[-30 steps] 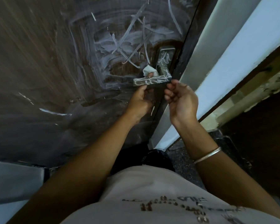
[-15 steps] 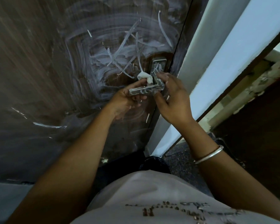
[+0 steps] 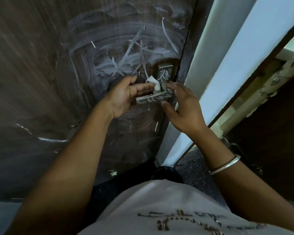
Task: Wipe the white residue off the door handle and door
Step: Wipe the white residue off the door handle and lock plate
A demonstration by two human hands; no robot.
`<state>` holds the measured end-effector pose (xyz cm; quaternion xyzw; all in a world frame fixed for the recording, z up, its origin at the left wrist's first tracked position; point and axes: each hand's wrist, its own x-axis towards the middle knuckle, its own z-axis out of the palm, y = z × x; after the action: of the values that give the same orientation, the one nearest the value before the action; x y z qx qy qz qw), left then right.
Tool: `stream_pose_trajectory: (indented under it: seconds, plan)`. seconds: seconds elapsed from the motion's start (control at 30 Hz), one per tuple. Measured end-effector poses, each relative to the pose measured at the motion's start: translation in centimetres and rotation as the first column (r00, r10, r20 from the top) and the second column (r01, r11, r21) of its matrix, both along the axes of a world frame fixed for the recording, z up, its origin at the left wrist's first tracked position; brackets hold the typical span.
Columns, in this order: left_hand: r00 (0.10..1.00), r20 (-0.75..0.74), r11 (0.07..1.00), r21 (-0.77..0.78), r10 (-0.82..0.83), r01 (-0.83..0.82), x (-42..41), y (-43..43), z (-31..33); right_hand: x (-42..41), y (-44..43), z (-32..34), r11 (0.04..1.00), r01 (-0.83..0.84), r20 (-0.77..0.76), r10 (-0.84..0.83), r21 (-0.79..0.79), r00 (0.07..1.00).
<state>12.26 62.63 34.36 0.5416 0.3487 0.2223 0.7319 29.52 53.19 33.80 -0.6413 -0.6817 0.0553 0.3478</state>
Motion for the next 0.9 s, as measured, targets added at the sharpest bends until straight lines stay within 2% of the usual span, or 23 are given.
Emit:
stream_pose_trajectory:
  seconds: [0.07,0.13,0.27,0.37,0.47,0.67,0.77,0.9]
  plan:
    - [0.996,-0.090,0.991,0.134,0.026,-0.014,0.5,-0.4,1.4,-0.1,0.1,0.0,1.000,-0.003,-0.003,0.003,0.000,1.000]
    - [0.992,-0.105,0.968,0.245,0.071,-0.044,0.9,-0.8,2.3,-0.1,0.0,0.0,1.000,-0.004,-0.010,0.004,0.008,1.000]
    - [0.981,-0.151,0.929,0.364,0.123,-0.060,1.4,-1.3,3.1,0.0,-0.2,-0.4,1.000,-0.006,-0.019,0.006,-0.004,1.000]
    - [0.964,-0.228,0.928,0.369,0.139,-0.047,1.7,-1.8,2.2,-0.1,-0.1,-0.4,0.999,-0.023,-0.028,0.022,-0.023,0.999]
    - [0.946,-0.294,0.956,0.289,0.139,-0.051,1.8,-2.3,1.4,-0.2,-0.1,-0.3,0.999,-0.033,-0.020,0.033,-0.039,0.999]
    - [0.944,-0.253,0.918,0.384,0.210,-0.101,2.0,-2.2,4.0,0.3,-0.4,-0.4,0.999,-0.027,-0.050,0.025,-0.033,0.998]
    - [0.934,-0.281,0.916,0.389,0.222,-0.100,2.1,-2.1,4.9,0.6,-0.6,-0.5,0.999,-0.018,-0.046,0.016,-0.035,0.999]
    - [0.943,-0.248,0.912,0.396,0.223,-0.111,2.4,-2.9,4.4,0.4,-0.6,-0.6,0.999,-0.009,-0.034,0.008,-0.041,0.999]
